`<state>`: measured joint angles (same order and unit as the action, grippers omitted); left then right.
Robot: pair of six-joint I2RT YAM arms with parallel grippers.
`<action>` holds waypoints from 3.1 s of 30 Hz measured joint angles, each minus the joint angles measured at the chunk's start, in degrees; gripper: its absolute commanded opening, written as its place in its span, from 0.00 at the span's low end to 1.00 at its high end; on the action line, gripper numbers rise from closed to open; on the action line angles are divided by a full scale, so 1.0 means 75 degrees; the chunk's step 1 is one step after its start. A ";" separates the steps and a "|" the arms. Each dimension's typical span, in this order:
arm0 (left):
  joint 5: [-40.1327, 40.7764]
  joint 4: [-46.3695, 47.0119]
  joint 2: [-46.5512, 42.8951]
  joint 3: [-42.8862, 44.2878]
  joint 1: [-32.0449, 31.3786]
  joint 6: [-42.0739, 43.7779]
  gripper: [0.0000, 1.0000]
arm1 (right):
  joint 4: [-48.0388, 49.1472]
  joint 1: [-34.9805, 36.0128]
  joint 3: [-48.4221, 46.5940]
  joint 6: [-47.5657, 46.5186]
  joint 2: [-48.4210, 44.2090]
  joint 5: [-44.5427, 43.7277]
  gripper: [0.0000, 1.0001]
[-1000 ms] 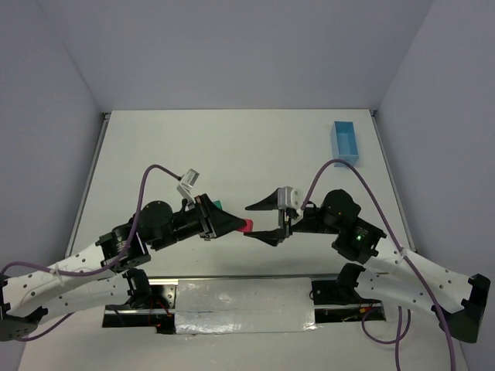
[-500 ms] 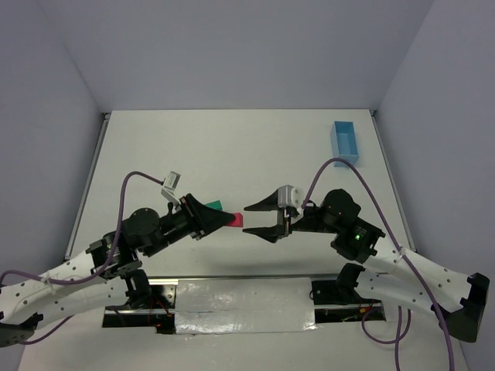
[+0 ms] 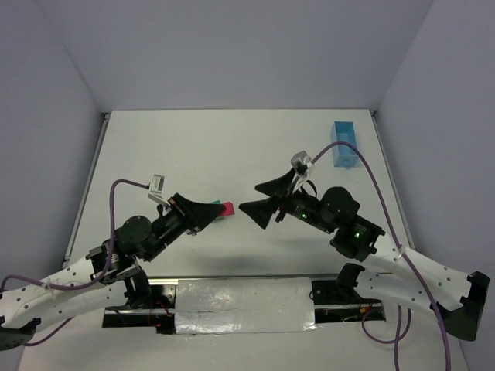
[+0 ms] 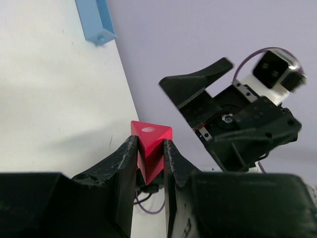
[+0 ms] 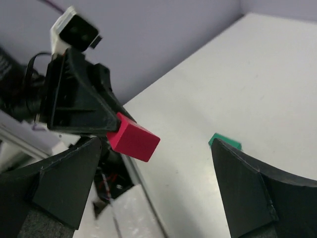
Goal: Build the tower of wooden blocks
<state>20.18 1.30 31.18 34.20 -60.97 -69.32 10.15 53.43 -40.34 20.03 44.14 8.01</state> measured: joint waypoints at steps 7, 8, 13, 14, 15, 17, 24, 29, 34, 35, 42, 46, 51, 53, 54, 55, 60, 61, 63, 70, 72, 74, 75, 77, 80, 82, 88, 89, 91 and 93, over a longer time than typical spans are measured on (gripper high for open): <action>0.0501 0.0784 -0.0189 -0.0568 0.0000 0.0221 0.00 | -0.1078 0.0044 -0.0906 0.2241 0.0930 -0.0988 0.98; 0.0586 0.0801 -0.0189 -0.0606 0.0000 0.0221 0.00 | -0.1186 0.0058 -0.0962 0.2393 0.1017 -0.1070 0.95; 0.0898 0.0662 -0.0137 -0.0571 0.0000 0.0216 0.00 | -0.1443 0.0087 -0.1139 0.2690 0.1215 -0.1361 0.86; 0.0944 0.0577 -0.0105 -0.0527 0.0003 0.0207 0.00 | -0.1480 0.0090 -0.1201 0.2693 0.1279 -0.1370 0.83; 0.0965 0.0504 -0.0076 -0.0498 0.0012 0.0198 0.00 | -0.1504 0.0093 -0.1268 0.2684 0.1355 -0.1376 0.79; 0.0956 0.0405 0.0017 -0.0420 0.0082 0.0178 0.00 | -0.1539 0.0093 -0.1408 0.2684 0.1542 -0.1370 0.75; 0.0807 0.0219 0.0198 -0.0373 0.0251 -0.0047 0.00 | -0.1309 0.0093 -0.1466 0.1521 0.1725 -0.0338 0.69; 0.0702 -0.0020 0.0117 -0.0373 0.0268 -0.0254 0.00 | -0.0968 -0.0006 -0.1262 -0.0874 0.1204 0.0924 0.79; 0.0702 -0.0516 -0.0050 -0.0254 0.0277 -0.0627 0.00 | -0.0586 -0.0163 -0.1000 -0.3381 0.0935 0.2763 0.90; 0.0697 -0.0656 -0.0055 -0.0187 0.0277 -0.0676 0.00 | -0.0533 -0.0189 -0.0903 -0.3853 0.0956 0.3034 0.90; 0.0673 -0.1259 -0.0297 0.0012 0.0277 -0.1026 0.00 | -0.0956 -0.0667 -0.1932 -0.5767 0.2538 0.4575 0.67; 0.0676 -0.1556 -0.0399 0.0152 0.0277 -0.1023 0.00 | -0.1142 -0.0673 -0.2369 -0.6368 0.3057 0.5109 0.56; 0.0679 -0.1658 -0.0455 0.0213 0.0277 -0.1014 0.00 | -0.1527 -0.0673 -0.2795 -0.6752 0.3480 0.5773 0.50; 0.0688 -0.1737 -0.0481 0.0221 0.0277 -0.1011 0.00 | -0.1623 -0.0673 -0.2917 -0.6837 0.3652 0.5974 0.50; 0.0697 -0.1784 -0.0493 0.0230 0.0277 -0.1008 0.00 | -0.1658 -0.0673 -0.2926 -0.6857 0.3707 0.6070 0.50; 0.0699 -0.1789 -0.0501 0.0230 0.0277 -0.1008 0.00 | -0.1705 -0.0673 -0.2926 -0.6863 0.3754 0.6149 0.50; 0.0705 -0.1967 -0.0525 0.0230 0.0277 -0.0988 0.00 | -0.1719 -0.0673 -0.2946 -0.6889 0.3920 0.6324 0.51; 0.0705 -0.1999 -0.0525 0.0230 0.0277 -0.0988 0.00 | -0.1728 -0.0673 -0.2961 -0.6892 0.3952 0.6341 0.51; 0.0705 -0.2011 -0.0527 0.0230 0.0277 -0.0988 0.00 | -0.1769 -0.0673 -0.3034 -0.6910 0.4036 0.6379 0.53; 0.0664 -0.1996 -0.0527 0.0230 0.0277 -0.0985 0.00 | -0.1877 -0.0673 -0.3179 -0.7012 0.4229 0.6289 0.55; 0.0667 -0.1996 -0.0527 0.0230 0.0277 -0.0985 0.00 | -0.1897 -0.0676 -0.3179 -0.7050 0.4237 0.6242 0.49; 0.0670 -0.2002 -0.0533 0.0230 0.0277 -0.0985 0.00 | -0.1938 -0.0682 -0.3179 -0.7093 0.4240 0.6231 0.47; 0.0673 -0.2002 -0.0542 0.0230 0.0277 -0.0982 0.00 | -0.1958 -0.0682 -0.3179 -0.7102 0.4240 0.6231 0.46; 0.0676 -0.2008 -0.0577 0.0230 0.0280 -0.0976 0.00 | -0.1990 -0.0699 -0.3179 -0.7143 0.4240 0.6257 0.38; 0.0670 -0.2025 -0.0624 0.0230 0.0280 -0.0970 0.00 | -0.1993 -0.0711 -0.3179 -0.7198 0.4240 0.6312 0.23; 0.0667 -0.2034 -0.0629 0.0230 0.0280 -0.0965 0.20 | -0.1996 -0.0711 -0.3179 -0.7248 0.4246 0.6365 0.11; 0.0787 -0.2480 -0.0606 0.0437 0.0277 -0.0781 1.00 | -0.2180 -0.0769 -0.3185 -0.7551 0.4307 0.6420 0.01; 0.0965 -0.2815 -0.0568 0.0632 0.0277 -0.0761 0.99 | -0.2288 -0.0831 -0.3212 -0.7638 0.4360 0.6432 0.01; 0.1367 -0.3465 -0.0498 0.1070 0.0277 -0.0734 0.99 | -0.2605 -0.1014 -0.3401 -0.7810 0.4578 0.6473 0.02; 0.1964 -0.4266 -0.0460 0.1536 0.0280 -0.0659 1.00 | -0.3005 -0.1265 -0.3800 -0.8023 0.4983 0.6531 0.03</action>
<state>34.92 -30.70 27.73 45.71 -58.87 -74.26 -12.38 43.94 -68.84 -40.14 81.52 56.99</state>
